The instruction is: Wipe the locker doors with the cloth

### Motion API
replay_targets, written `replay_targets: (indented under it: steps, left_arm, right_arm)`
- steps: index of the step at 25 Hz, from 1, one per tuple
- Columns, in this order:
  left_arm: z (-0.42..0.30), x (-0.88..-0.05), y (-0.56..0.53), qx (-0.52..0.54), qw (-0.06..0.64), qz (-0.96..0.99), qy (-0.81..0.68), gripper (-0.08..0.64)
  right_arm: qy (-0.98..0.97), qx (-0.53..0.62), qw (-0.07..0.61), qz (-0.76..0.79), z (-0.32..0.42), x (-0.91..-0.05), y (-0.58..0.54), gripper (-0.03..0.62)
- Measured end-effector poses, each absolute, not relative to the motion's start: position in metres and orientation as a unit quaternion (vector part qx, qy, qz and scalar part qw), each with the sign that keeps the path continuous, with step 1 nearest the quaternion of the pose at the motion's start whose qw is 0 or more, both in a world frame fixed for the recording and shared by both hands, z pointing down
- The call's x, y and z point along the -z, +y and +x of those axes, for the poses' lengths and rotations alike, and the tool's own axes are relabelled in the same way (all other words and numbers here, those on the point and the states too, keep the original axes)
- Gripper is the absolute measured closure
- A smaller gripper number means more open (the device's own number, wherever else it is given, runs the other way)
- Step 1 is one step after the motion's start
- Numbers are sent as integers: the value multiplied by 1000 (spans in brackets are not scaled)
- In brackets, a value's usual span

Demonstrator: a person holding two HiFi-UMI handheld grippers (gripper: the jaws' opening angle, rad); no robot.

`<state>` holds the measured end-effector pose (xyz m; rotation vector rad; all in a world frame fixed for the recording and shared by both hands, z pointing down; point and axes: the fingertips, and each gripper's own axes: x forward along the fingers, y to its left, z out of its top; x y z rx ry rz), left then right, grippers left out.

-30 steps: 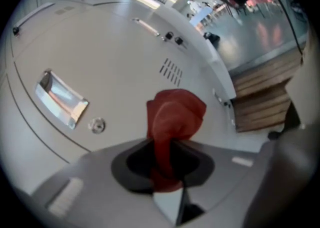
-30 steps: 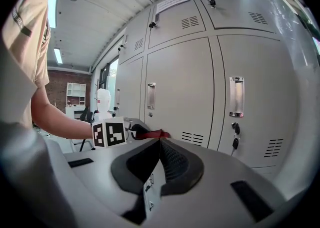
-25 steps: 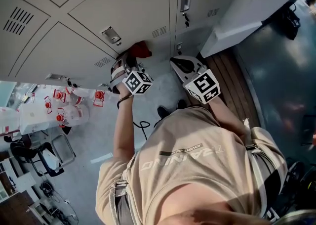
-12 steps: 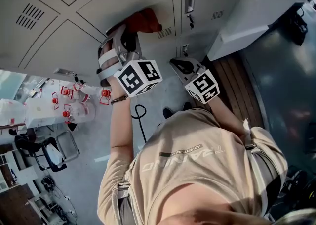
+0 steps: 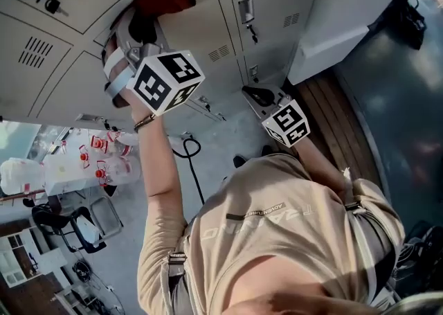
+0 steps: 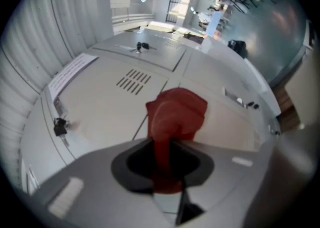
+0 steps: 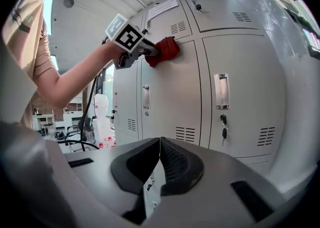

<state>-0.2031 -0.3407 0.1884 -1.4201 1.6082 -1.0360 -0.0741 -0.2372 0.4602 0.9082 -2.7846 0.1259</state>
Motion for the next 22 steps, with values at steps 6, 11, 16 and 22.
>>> replay_targets:
  steps: [6, 11, 16, 22]
  left_arm:
    - [-196, -222, -349, 427, 366, -557, 611, 479]
    - [-192, -296, -351, 454, 315, -593, 585, 479]
    - [-192, -393, -353, 489, 247, -628, 553, 479]
    - [-188, -486, -356, 514, 200, -655, 517, 479]
  right_arm:
    - [-940, -48, 104, 321, -62, -463, -244, 578]
    - [-941, -49, 103, 318, -65, -464, -247, 578]
    - [-942, -50, 109, 313, -68, -468, -249, 577]
    - [-940, -55, 119, 314, -64, -476, -251, 577]
